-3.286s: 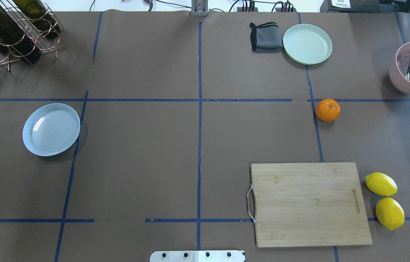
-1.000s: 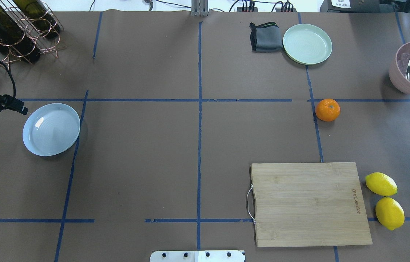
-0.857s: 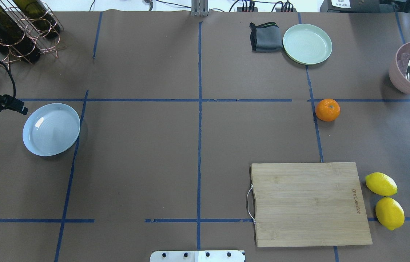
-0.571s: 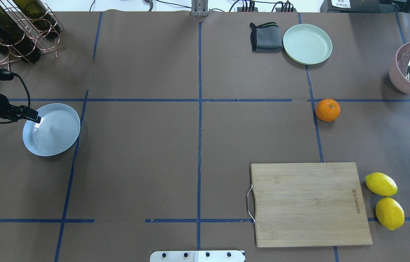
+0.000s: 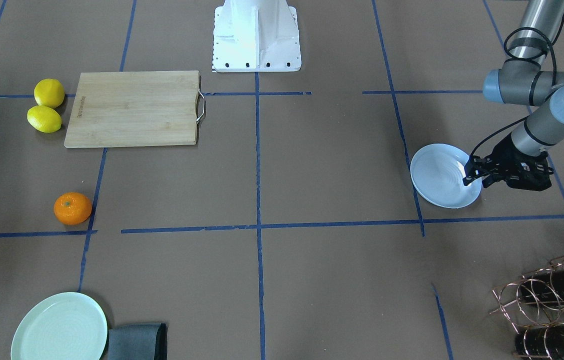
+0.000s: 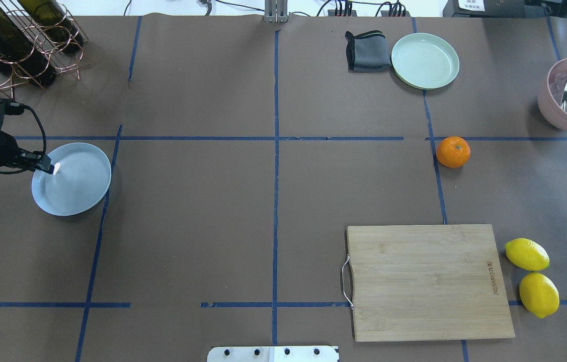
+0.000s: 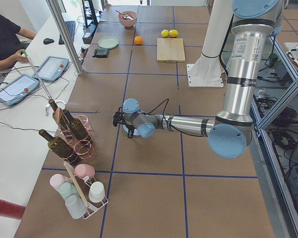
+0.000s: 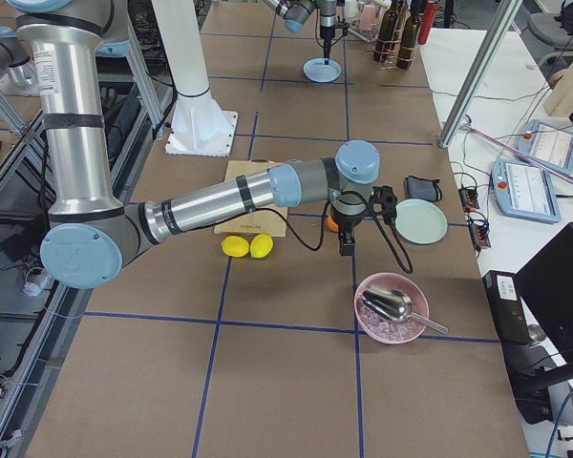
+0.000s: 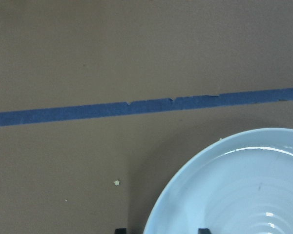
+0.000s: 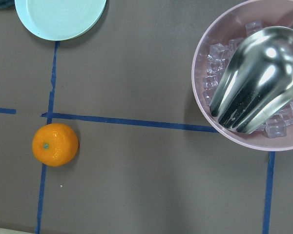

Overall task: Pick orange to plate
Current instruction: 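Reach the left gripper down to the rim of the light blue plate, then grip the plate rim with the left gripper and slide it toward the table center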

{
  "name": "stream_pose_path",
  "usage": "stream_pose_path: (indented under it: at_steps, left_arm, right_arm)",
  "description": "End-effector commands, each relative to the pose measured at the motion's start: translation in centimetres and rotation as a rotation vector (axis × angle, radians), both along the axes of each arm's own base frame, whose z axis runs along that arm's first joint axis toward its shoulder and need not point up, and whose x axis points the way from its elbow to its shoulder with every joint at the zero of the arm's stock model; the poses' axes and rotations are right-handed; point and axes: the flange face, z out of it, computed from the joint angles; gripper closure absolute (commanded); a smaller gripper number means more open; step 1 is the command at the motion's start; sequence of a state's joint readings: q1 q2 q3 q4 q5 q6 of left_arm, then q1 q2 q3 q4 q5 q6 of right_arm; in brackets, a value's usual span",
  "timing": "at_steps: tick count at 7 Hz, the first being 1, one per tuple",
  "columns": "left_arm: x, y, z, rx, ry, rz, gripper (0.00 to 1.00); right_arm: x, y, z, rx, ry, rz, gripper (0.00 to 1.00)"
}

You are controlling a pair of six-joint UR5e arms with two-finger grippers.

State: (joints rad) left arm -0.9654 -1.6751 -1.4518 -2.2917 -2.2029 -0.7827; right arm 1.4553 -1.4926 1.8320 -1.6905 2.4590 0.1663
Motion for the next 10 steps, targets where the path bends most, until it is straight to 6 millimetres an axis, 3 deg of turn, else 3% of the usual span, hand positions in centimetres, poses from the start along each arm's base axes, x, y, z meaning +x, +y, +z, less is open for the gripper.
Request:
stream_pose_path:
  at_steps: [1,3,4,7,8,9,10]
  left_arm:
    - [0.0,0.0,0.1,0.002,-0.002,0.003,0.57]
    - [-0.1,0.0,0.1,0.006,-0.002,0.005,0.61]
    - [-0.1,0.0,0.1,0.006,-0.004,0.005,0.98]
    - [-0.7,0.6,0.3,0.001,0.001,0.008,1.0]
    - [-1.1,1.0,-1.9,0.026,0.031,0.011,1.0]
    - [-1.9,2.7,-3.9,-0.011,0.122,0.085,1.0]
    - [-6.4,1.7,-5.4,-0.045,0.216,0.077,1.0]
  right_arm:
    - [-0.1,0.0,-0.1,0.002,0.0,-0.002,0.0]
    - [-0.1,0.0,-0.1,0.001,0.0,-0.001,0.0]
    - [-0.1,0.0,-0.2,-0.004,-0.001,0.004,0.0]
    - [-0.1,-0.1,-0.3,-0.002,-0.001,0.004,0.0]
    - [-0.2,-0.4,-0.8,0.001,-0.003,0.009,0.0]
    - [-0.2,-0.4,-0.8,-0.002,-0.003,0.01,0.0]
    - [-0.3,-0.4,-0.8,-0.002,-0.003,0.009,0.0]
